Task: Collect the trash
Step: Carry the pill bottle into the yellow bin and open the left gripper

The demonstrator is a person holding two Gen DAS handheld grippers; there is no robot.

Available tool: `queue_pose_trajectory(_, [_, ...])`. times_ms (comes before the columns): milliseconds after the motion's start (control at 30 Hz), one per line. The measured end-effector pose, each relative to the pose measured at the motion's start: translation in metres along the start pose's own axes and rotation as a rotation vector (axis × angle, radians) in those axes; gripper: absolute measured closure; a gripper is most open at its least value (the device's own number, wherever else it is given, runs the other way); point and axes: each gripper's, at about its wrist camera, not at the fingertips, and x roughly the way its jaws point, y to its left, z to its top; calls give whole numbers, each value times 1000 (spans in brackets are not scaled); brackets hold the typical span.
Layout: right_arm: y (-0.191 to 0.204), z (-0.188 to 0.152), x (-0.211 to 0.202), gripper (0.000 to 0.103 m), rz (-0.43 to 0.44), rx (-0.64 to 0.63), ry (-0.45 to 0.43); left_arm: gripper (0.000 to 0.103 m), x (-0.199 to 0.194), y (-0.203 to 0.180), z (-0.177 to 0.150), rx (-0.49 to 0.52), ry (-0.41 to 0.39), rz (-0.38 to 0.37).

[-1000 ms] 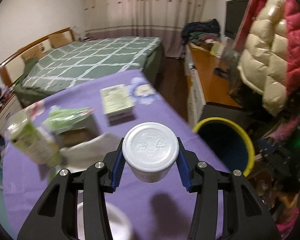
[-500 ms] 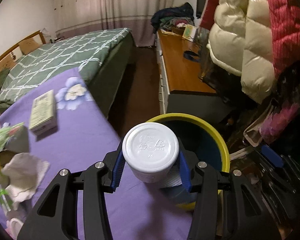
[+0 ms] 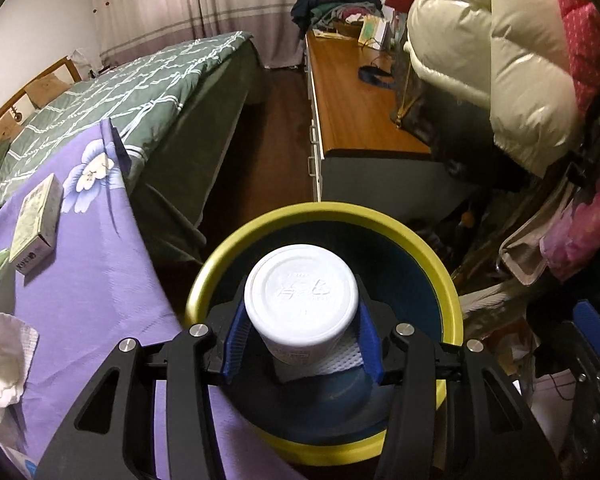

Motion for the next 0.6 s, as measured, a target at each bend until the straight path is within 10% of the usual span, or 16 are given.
queue_pose_trajectory(600, [2,0,-11,58,21,12,-26,16,-93,22,-17,-46,-130,51])
